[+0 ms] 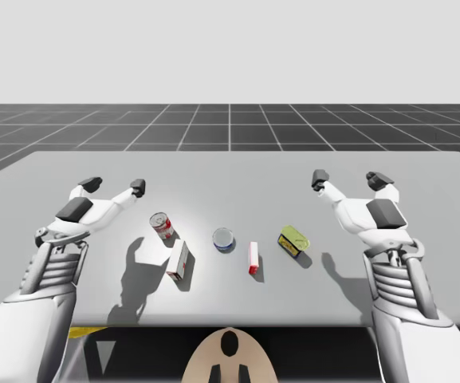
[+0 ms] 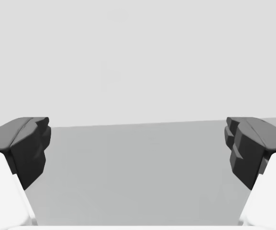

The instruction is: Lift the pudding box off the table.

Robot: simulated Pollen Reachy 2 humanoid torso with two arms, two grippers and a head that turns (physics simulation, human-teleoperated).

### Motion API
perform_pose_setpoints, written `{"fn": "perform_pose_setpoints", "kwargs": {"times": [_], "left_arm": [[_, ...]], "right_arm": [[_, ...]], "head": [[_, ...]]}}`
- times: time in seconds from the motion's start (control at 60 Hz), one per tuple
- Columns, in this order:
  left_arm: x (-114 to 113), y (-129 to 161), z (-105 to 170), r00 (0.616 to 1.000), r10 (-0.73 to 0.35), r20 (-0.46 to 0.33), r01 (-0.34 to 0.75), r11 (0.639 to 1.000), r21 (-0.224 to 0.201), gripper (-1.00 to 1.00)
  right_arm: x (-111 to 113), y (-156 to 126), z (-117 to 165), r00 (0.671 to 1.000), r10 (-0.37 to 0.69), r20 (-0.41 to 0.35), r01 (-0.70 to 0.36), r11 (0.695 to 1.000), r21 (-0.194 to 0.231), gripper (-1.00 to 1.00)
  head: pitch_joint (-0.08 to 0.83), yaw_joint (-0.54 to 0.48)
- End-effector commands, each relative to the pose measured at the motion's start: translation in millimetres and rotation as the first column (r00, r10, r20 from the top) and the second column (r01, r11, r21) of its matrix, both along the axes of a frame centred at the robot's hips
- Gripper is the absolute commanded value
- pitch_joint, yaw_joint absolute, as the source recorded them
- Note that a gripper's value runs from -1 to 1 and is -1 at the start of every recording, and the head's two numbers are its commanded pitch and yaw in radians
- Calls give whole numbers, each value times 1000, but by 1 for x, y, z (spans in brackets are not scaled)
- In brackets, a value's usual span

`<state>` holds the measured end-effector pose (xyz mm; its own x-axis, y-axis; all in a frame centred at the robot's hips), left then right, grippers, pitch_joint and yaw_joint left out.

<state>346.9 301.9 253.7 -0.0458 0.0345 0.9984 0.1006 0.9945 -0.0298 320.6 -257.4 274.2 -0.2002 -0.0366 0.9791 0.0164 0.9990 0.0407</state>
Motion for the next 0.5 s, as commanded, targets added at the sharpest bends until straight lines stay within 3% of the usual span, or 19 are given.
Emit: {"fn": "perform_pose_setpoints", "kwargs": {"times": [0.017,0.217,0.5], "left_arm": [[0,0,0,1000,0,4,0,1000,5,-1000],[-1,0,0,1000,0,4,0,1000,3,-1000],[0,-1,0,1000,-2,0,2,1000,7,-1000]], "right_arm": [[-2,1,-1,1000,-16,2,16,1000,25,-1000],[0,0,0,1000,-7,1,7,1000,13,-1000],[1,0,0,1000,-16,-10,16,1000,8,-1000]], "head": [[6,8],[42,5],[284,19]]}}
